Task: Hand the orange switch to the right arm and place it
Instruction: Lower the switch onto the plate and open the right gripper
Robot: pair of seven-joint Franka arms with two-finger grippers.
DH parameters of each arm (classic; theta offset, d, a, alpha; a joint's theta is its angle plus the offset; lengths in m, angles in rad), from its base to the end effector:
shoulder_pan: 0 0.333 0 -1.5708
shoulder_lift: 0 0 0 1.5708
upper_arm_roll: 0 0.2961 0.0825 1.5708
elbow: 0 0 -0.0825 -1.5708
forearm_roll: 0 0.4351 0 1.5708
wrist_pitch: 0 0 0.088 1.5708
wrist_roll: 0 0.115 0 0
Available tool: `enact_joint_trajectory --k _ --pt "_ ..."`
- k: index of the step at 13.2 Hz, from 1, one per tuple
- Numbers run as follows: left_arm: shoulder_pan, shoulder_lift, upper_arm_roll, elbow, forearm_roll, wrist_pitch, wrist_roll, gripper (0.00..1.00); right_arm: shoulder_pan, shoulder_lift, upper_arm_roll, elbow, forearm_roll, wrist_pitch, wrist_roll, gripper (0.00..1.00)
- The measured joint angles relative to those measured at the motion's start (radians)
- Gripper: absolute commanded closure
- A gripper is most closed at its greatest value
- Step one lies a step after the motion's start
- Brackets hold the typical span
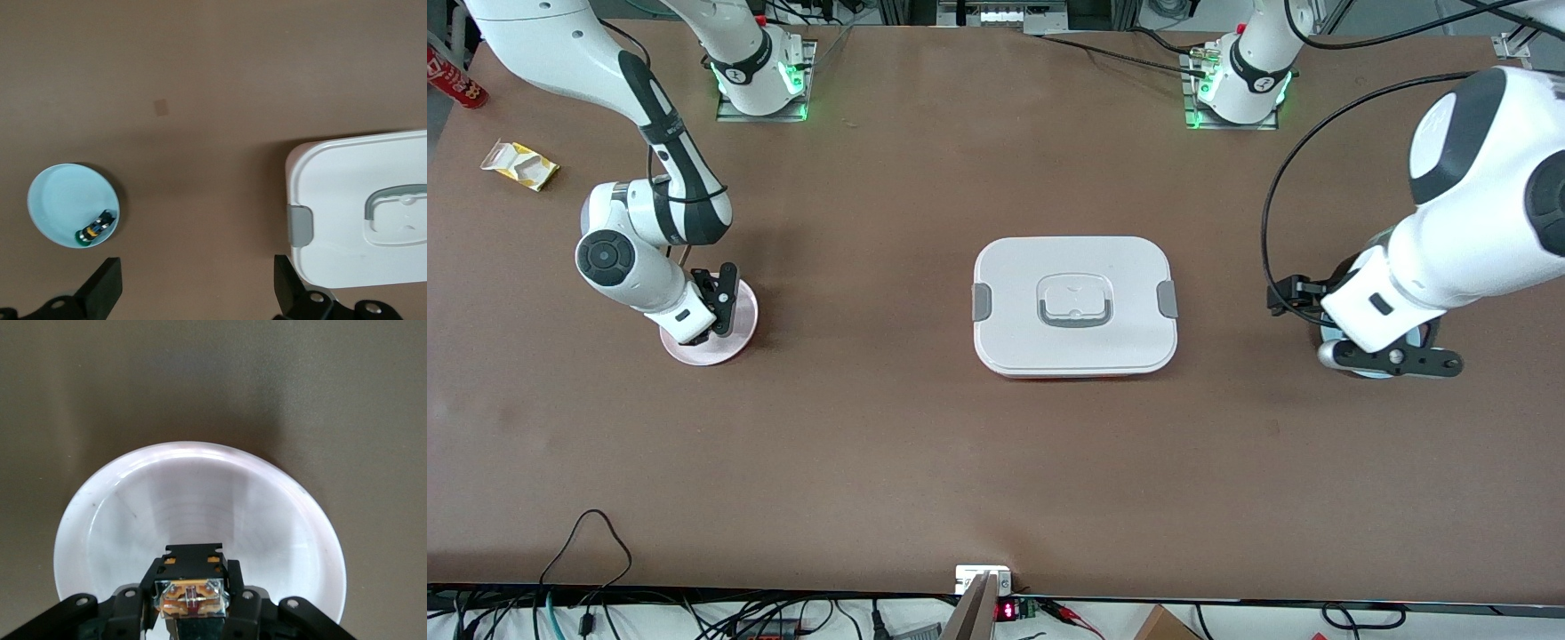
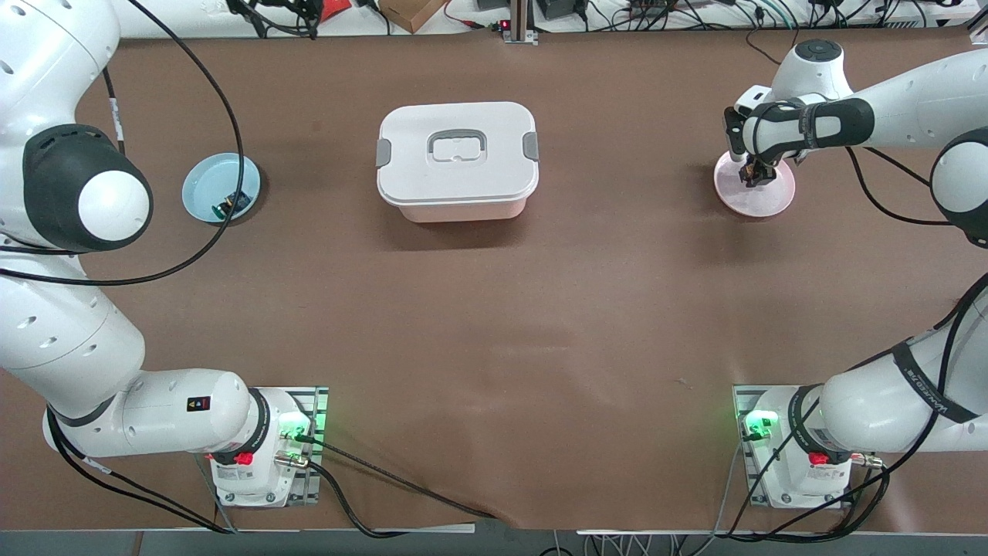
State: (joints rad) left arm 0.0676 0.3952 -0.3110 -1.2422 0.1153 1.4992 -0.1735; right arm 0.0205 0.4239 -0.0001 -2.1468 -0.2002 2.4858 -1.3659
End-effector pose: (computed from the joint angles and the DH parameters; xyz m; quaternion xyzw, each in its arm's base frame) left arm 0.6889 -0.1185 0.5118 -0.9978 0.0265 0.0594 0.0106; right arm 0.5793 0.0117 0.1254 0.7125 0.6981 -0.0689 0.0187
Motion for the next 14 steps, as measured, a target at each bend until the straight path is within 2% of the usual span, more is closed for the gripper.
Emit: enact_joint_trajectory --k 1,2,3,4,5,8,11,14 --pt "-0.042 -0.041 0.073 -0.037 -0.027 0.001 0.002 0.00 -0.004 0.008 0.000 -0.003 0.000 0.021 -0.004 0.93" --pt "-0.100 -0.095 0.163 -0.097 -0.061 0.012 0.002 0.00 -0.007 0.015 0.000 -0.006 0.000 0.042 -0.006 0.59" --pt "-0.163 -0.160 0.255 -0.177 -0.094 0.038 0.009 0.00 -0.007 0.020 0.000 -0.011 0.000 0.055 -0.007 0.04" --pt "-0.201 -0.222 0.316 -0.255 -0.112 0.066 0.043 0.00 -0.008 0.021 0.000 -0.013 0.000 0.057 -0.006 0.00" --pt "-0.214 -0.277 0.346 -0.322 -0.122 0.093 0.094 0.00 -0.008 0.018 0.000 -0.011 0.001 0.057 -0.003 0.00" --pt "-0.216 -0.411 0.384 -0.463 -0.127 0.196 0.181 0.00 -0.009 -0.026 0.000 0.012 0.002 0.043 0.037 0.00" --pt "-0.187 -0.455 0.356 -0.497 -0.127 0.196 0.160 0.00 -0.009 -0.085 0.001 0.087 0.006 -0.061 0.058 0.00" --pt "-0.154 -0.454 0.326 -0.505 -0.127 0.196 0.112 0.00 -0.006 -0.113 0.006 0.181 0.115 -0.198 0.064 0.00"
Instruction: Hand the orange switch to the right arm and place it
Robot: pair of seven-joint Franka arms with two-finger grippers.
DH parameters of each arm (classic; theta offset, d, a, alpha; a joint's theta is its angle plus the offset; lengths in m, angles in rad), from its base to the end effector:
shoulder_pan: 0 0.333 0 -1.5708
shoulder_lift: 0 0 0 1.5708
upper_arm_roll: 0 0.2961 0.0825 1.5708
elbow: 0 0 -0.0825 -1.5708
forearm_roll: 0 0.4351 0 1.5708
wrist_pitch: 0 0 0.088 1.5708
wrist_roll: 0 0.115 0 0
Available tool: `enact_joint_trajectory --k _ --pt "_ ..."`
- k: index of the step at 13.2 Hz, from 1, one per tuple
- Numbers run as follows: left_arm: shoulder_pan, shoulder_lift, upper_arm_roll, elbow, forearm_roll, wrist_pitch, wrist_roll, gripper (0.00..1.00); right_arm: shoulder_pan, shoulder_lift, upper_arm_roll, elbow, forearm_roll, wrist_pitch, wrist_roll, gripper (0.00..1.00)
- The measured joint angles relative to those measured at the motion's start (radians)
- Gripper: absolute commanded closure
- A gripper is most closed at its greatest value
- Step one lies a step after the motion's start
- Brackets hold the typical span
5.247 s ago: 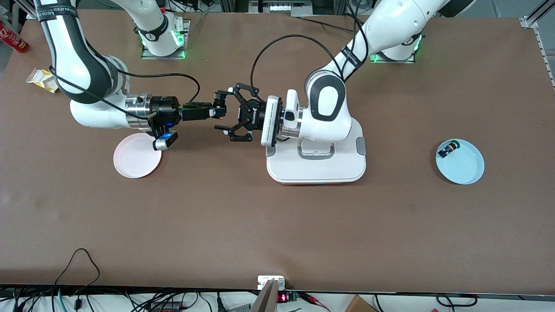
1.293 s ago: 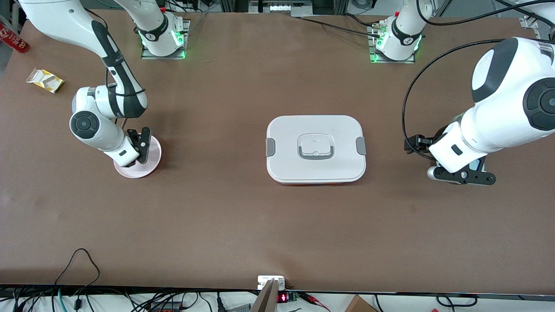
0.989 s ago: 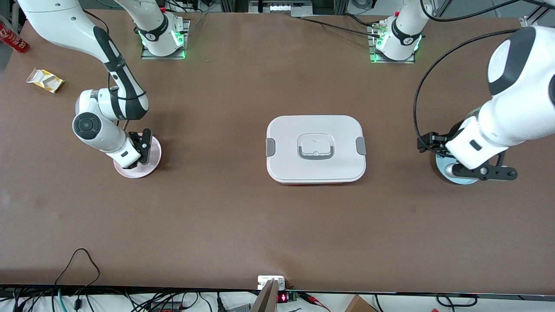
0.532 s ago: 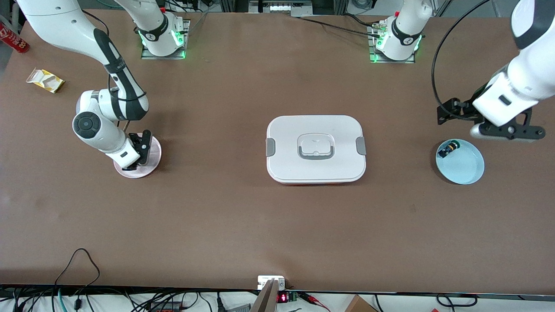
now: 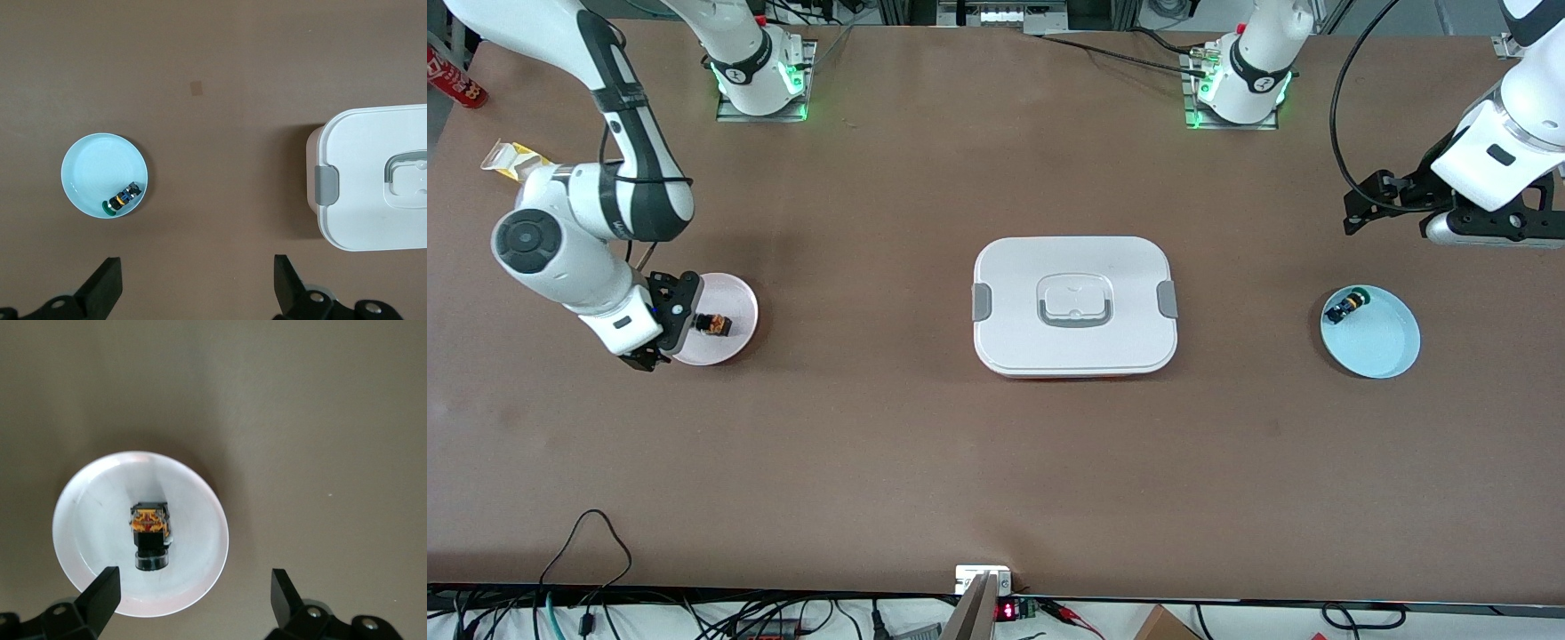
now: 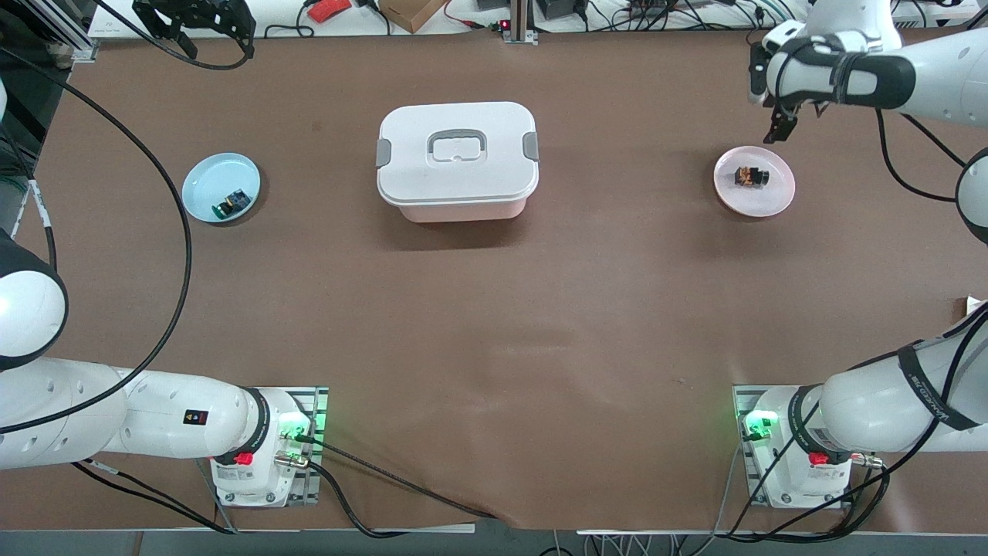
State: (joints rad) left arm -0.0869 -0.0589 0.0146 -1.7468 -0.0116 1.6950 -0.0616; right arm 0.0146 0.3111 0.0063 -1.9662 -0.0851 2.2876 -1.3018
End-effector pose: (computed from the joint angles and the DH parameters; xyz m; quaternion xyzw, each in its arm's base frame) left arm 0.5939 -0.0440 0.5502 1.0000 -0.0047 0.0031 0.0064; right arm 0.6428 0.0109 0.2559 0.7715 0.6354 -0.0145 0.0281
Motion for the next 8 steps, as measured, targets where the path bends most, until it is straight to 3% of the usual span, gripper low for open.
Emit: enact_joint_trajectory --k 3,8 --pt "0.009 0.001 -0.001 0.000 0.000 0.000 0.009 0.00 0.013 -0.016 0.006 0.086 0.038 -0.130 0.132 0.00" --pt "0.015 0.002 -0.001 0.003 0.003 -0.036 0.012 0.00 0.091 -0.052 0.011 0.188 0.068 -0.359 0.678 0.00"
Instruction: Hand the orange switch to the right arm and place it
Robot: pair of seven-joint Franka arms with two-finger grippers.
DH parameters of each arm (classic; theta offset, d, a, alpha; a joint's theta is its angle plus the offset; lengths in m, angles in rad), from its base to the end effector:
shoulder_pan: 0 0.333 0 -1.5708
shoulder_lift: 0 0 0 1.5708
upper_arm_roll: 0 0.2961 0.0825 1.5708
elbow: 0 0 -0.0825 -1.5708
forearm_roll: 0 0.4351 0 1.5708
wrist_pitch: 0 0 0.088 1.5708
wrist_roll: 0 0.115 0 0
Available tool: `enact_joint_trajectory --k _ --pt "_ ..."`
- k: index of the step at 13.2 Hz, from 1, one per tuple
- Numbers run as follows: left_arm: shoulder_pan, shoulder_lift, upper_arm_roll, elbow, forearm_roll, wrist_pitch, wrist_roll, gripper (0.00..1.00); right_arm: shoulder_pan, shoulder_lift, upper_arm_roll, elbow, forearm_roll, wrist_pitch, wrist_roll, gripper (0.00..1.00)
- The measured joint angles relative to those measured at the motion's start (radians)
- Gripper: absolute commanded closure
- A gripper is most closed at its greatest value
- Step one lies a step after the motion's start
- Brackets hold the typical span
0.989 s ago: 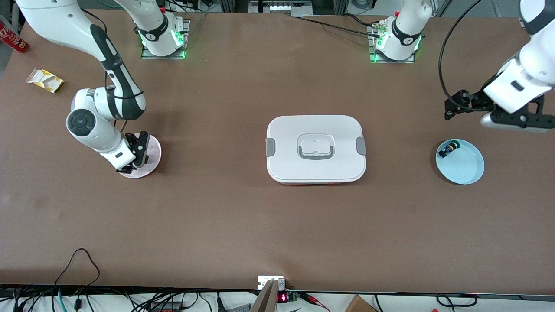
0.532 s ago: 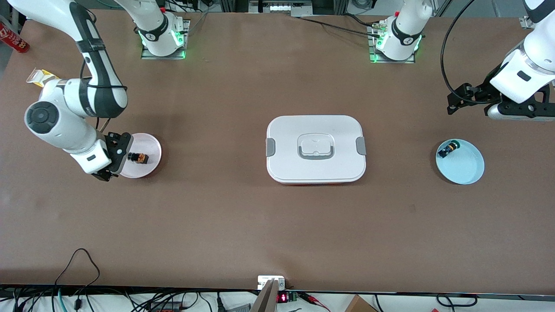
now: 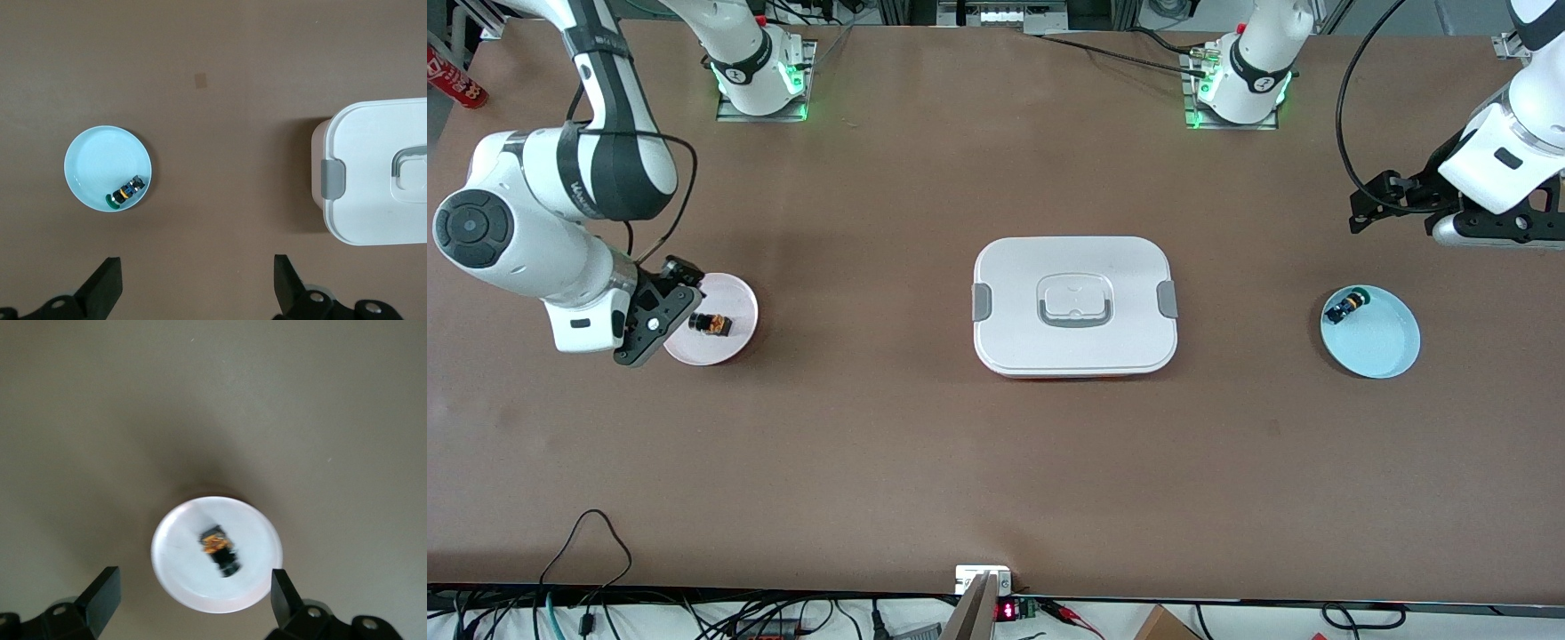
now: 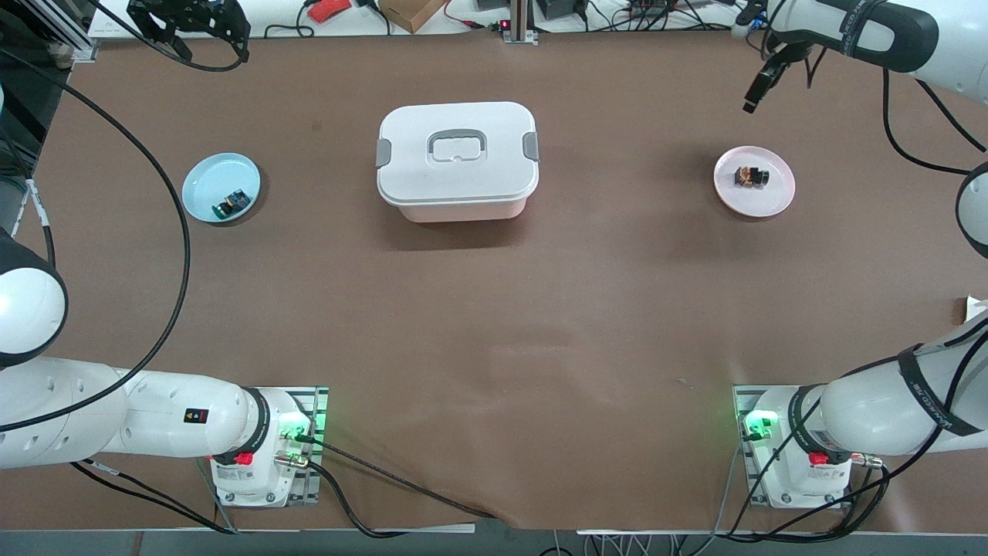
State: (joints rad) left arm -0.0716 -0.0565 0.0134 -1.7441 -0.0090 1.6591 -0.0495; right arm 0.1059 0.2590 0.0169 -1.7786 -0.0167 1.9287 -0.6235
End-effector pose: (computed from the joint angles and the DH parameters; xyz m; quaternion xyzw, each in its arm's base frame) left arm 0.5910 -0.0352 0.5471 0.9999 -0.0039 -0.0145 0.0041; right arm 0.6515 0.0787 0.3521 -0.9286 -0.3670 0.0541 0.0082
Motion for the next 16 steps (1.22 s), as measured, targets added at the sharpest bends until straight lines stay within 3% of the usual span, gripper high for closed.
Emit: enact_joint_trajectory --k 3,5,9,12,16 --pt "0.007 0.000 0.000 0.011 0.011 -0.033 0.004 0.00 0.031 -0.033 0.001 0.005 0.062 -0.156 0.387 0.00" --pt "0.007 0.000 -0.004 0.023 0.012 -0.049 0.008 0.00 0.030 -0.047 0.000 0.015 0.080 -0.273 0.537 0.00" --pt "0.008 0.000 -0.009 0.041 0.014 -0.056 0.041 0.00 0.024 -0.068 -0.013 0.111 0.031 -0.428 0.584 0.00" --pt "0.012 0.000 -0.008 0.041 0.014 -0.060 0.071 0.00 0.018 -0.085 -0.016 0.215 -0.087 -0.428 0.584 0.00" --pt "0.012 0.000 -0.008 0.041 0.014 -0.064 0.075 0.00 -0.010 -0.098 -0.020 0.282 -0.091 -0.414 0.593 0.00"
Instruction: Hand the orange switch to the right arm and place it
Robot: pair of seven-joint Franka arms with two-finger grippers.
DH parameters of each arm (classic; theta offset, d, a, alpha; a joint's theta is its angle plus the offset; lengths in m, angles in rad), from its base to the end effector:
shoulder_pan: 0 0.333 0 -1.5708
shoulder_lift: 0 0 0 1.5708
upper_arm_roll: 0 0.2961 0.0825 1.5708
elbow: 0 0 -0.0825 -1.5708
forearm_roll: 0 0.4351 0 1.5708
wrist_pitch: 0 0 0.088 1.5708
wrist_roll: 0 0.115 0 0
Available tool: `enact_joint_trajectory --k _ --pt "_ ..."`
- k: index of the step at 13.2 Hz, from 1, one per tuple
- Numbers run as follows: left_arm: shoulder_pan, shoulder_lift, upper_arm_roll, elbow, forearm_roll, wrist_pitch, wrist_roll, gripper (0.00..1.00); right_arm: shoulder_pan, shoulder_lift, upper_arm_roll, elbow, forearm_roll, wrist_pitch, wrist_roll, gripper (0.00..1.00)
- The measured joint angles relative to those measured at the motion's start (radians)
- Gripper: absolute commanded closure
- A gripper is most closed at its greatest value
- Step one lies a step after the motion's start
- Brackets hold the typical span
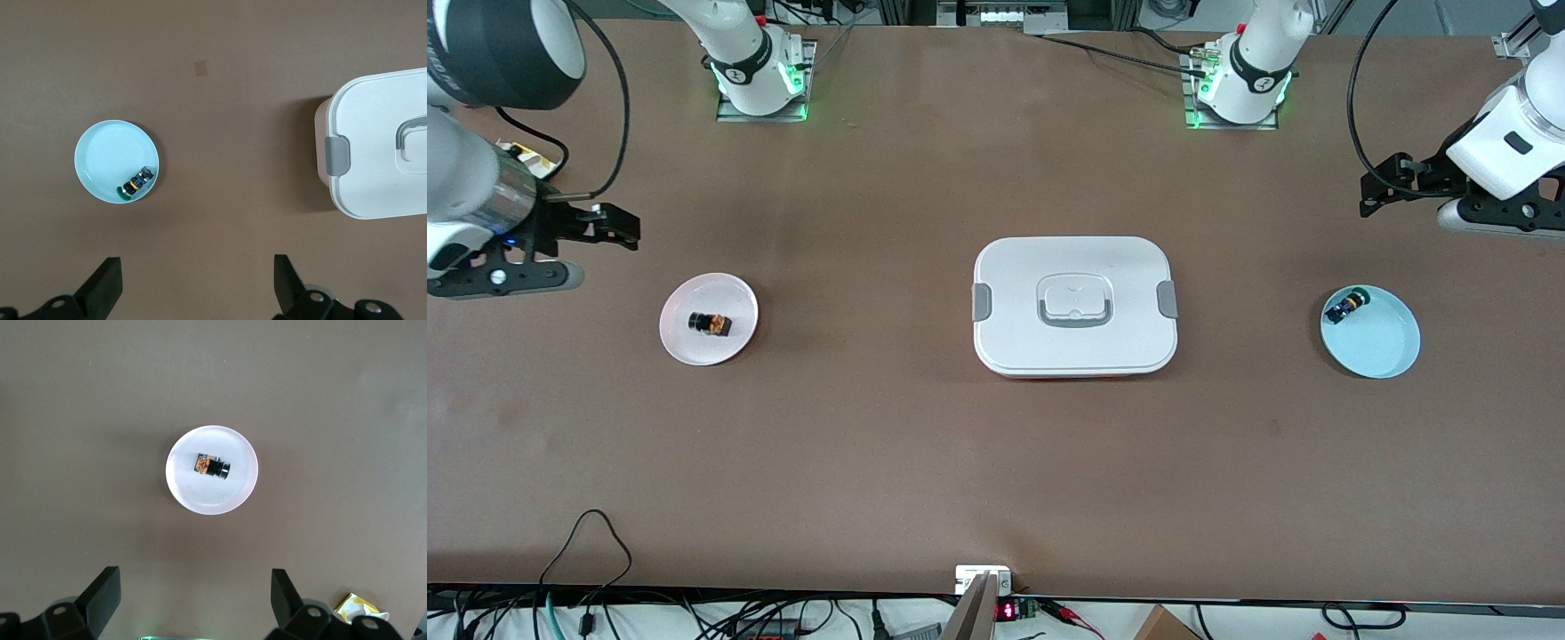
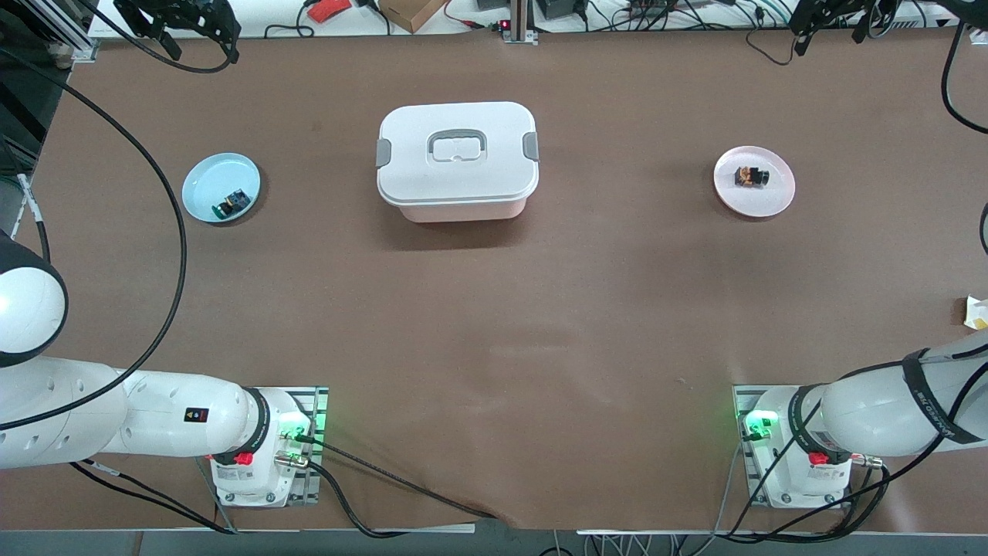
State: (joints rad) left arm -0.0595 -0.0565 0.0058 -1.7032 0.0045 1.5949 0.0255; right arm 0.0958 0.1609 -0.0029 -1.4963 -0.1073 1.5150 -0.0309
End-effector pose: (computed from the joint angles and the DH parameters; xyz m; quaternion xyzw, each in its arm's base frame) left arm 0.5869 -0.0310 0.5632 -0.9989 0.0397 0.0259 0.0025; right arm 0.6388 0.0468 0.5311 0.9941 0.0624 -0.0692 0.0560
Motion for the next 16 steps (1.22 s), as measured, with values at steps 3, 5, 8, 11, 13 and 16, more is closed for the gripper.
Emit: enact_joint_trajectory --k 3,5,8,11,13,16 --pt "0.001 0.000 0.000 0.000 0.000 -0.002 0.001 0.00 -0.043 -0.046 -0.003 -0.101 0.029 0.125 0.000 0.00" --pt "0.005 0.001 0.001 0.000 0.000 -0.004 0.002 0.00 -0.047 -0.105 -0.003 -0.221 0.029 0.189 0.000 0.00" --pt "0.023 0.001 0.003 0.000 0.001 -0.009 0.006 0.00 -0.047 -0.153 -0.003 -0.227 0.029 0.157 0.000 0.00" --pt "0.026 0.001 0.002 0.000 0.001 -0.012 0.007 0.00 -0.048 -0.166 -0.003 -0.160 0.033 0.063 0.000 0.00" --pt "0.026 0.001 0.001 0.000 0.001 -0.012 0.007 0.00 -0.050 -0.162 -0.003 -0.148 0.034 0.056 0.000 0.00" --pt "0.026 0.001 -0.004 0.000 0.001 -0.012 0.007 0.00 -0.052 -0.154 -0.003 -0.141 0.040 0.052 0.000 0.00"
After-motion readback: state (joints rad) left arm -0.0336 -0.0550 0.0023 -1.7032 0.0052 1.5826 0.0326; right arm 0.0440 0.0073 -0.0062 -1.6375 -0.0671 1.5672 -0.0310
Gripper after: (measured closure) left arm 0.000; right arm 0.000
